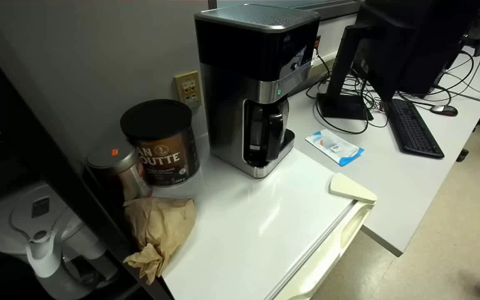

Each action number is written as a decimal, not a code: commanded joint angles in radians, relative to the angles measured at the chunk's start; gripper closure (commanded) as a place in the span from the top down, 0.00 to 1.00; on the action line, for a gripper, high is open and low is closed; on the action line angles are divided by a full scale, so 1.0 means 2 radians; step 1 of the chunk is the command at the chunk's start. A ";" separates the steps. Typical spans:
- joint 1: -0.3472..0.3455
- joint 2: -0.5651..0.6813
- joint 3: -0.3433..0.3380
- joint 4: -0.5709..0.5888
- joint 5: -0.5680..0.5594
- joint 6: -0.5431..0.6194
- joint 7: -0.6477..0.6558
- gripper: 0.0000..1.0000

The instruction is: Press a button on the coffeemaker.

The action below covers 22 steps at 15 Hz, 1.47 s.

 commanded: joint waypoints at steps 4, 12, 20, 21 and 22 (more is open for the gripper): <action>-0.007 0.000 0.004 0.001 0.005 -0.002 -0.005 1.00; -0.010 0.009 0.008 0.000 0.000 0.009 -0.007 1.00; -0.041 0.109 0.030 0.016 -0.032 0.074 0.012 1.00; -0.046 0.126 0.033 0.019 -0.040 0.086 0.016 1.00; -0.054 0.146 0.039 0.023 -0.054 0.103 0.022 1.00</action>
